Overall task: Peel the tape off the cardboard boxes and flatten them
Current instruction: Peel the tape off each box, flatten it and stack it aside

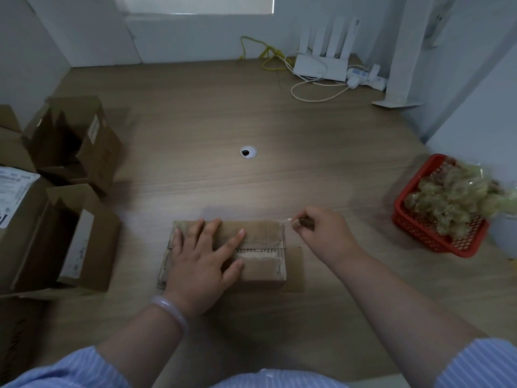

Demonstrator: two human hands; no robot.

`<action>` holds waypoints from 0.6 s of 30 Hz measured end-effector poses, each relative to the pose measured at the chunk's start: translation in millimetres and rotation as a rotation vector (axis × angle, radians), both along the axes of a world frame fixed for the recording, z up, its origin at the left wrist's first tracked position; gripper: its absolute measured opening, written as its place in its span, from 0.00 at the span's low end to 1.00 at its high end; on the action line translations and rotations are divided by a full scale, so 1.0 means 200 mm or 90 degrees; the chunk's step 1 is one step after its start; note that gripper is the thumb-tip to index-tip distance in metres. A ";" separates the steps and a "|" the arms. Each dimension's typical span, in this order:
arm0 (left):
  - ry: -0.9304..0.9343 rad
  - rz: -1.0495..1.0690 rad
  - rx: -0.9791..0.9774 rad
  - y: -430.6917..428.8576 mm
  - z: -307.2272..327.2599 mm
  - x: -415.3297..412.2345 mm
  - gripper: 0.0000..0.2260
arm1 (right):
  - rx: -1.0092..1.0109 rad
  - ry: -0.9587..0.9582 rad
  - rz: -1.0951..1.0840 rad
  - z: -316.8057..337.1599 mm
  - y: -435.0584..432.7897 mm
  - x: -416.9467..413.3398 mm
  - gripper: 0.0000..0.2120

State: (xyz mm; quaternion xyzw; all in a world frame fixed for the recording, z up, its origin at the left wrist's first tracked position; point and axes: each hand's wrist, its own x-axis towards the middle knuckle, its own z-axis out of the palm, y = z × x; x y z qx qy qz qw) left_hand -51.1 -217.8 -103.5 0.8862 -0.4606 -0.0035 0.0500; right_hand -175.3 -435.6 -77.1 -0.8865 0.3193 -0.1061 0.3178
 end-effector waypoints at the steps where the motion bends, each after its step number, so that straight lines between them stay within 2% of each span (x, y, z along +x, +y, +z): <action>1: -0.002 -0.004 0.000 0.00 0.00 0.00 0.24 | -0.012 -0.005 -0.009 0.01 -0.01 0.02 0.03; 5: 0.000 -0.008 0.001 -0.01 0.00 0.00 0.24 | 0.017 -0.045 -0.065 -0.01 0.01 0.10 0.12; 10: 0.001 -0.009 0.000 0.00 0.01 0.00 0.24 | 0.046 -0.002 0.063 -0.08 0.04 0.12 0.15; 13: 0.006 -0.009 0.007 0.00 0.01 0.01 0.25 | 0.271 0.058 0.049 -0.13 0.03 0.12 0.13; 15: 0.011 -0.006 0.012 0.00 0.01 0.01 0.25 | 0.419 0.103 -0.009 -0.14 0.00 0.12 0.10; 18: 0.012 -0.007 0.016 0.00 0.02 0.01 0.25 | 0.503 0.060 -0.028 -0.12 -0.02 0.07 0.14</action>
